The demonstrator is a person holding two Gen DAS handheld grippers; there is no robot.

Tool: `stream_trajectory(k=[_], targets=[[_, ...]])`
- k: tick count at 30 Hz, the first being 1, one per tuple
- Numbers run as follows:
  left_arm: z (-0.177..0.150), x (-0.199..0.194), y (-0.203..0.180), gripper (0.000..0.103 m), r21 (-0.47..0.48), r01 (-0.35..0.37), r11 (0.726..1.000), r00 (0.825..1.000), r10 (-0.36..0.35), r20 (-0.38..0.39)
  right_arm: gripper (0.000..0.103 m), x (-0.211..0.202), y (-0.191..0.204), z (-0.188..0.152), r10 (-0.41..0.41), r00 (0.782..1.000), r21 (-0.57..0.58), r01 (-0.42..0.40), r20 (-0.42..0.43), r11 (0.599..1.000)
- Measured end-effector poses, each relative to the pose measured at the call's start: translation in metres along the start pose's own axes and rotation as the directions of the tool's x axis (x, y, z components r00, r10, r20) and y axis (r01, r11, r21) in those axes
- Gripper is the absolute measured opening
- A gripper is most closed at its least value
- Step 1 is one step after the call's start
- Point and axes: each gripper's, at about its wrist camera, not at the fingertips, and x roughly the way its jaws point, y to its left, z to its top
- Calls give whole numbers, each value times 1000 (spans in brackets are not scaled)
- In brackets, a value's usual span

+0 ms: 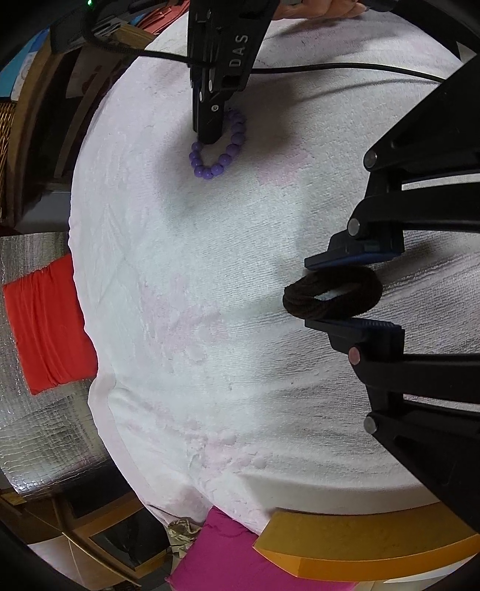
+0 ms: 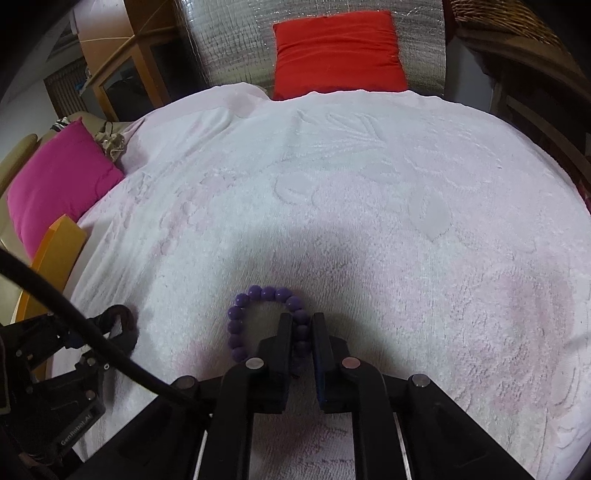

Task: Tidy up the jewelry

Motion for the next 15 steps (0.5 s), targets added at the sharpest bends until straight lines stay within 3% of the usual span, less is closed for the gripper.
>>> stream_trajectory(k=[15], targets=[[0, 0, -1, 25, 2, -8, 1000, 1000, 8, -1, 10, 8, 15, 5, -70, 996, -89, 75, 53, 993]])
